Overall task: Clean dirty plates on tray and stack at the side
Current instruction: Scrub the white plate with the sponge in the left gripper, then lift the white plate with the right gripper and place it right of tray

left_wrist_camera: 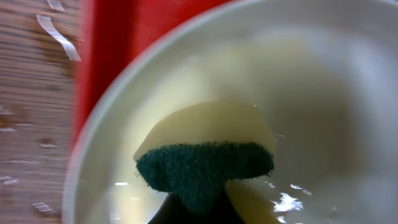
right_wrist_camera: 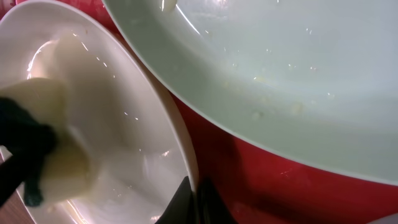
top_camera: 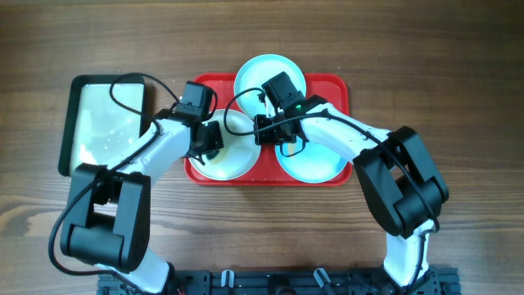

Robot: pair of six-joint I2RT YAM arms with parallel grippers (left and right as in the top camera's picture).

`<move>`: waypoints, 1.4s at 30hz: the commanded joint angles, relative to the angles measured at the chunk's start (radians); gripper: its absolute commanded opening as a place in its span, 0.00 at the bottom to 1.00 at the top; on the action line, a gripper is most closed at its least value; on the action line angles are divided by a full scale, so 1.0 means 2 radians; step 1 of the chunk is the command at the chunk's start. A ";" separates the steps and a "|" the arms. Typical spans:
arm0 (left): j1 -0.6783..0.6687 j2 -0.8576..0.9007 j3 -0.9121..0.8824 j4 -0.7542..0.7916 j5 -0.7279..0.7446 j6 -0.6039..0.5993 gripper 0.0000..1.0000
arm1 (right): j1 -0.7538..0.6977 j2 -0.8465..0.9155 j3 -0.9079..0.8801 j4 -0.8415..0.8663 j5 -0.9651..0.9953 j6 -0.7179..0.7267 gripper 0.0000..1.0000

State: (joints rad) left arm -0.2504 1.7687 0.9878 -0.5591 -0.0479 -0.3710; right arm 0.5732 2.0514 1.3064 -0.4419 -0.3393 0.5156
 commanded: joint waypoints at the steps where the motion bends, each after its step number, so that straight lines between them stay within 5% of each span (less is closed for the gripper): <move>1: 0.006 -0.004 -0.010 -0.033 -0.128 -0.043 0.04 | -0.002 -0.002 0.009 -0.002 0.010 -0.008 0.04; 5: 0.006 -0.085 -0.009 -0.037 -0.113 -0.047 0.04 | -0.002 -0.026 0.009 -0.019 0.052 -0.010 0.04; 9: 0.015 -0.196 -0.010 -0.027 0.006 -0.047 0.04 | -0.002 -0.067 0.009 -0.026 0.075 -0.064 0.04; 15: 0.023 -0.220 -0.010 -0.026 0.015 -0.047 0.04 | 0.001 -0.146 0.009 -0.049 0.149 -0.146 0.04; 23: 0.051 -0.220 -0.010 -0.041 -0.054 -0.058 0.04 | 0.099 -0.179 0.009 -0.034 0.505 -0.292 0.04; 31: 0.117 -0.220 -0.010 -0.086 -0.052 -0.058 0.04 | 0.193 -0.179 0.009 0.105 0.699 -0.460 0.04; 36: 0.120 -0.220 -0.010 -0.090 -0.050 -0.058 0.04 | 0.238 -0.179 0.009 0.244 0.769 -0.670 0.04; 42: 0.120 -0.220 -0.010 -0.092 -0.050 -0.058 0.04 | 0.240 -0.179 0.009 0.225 0.747 -0.573 0.04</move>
State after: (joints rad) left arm -0.0174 1.3277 0.9676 -0.7418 -0.1375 -0.4770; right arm 1.0550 1.7157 1.3067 0.0448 1.1595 -0.7422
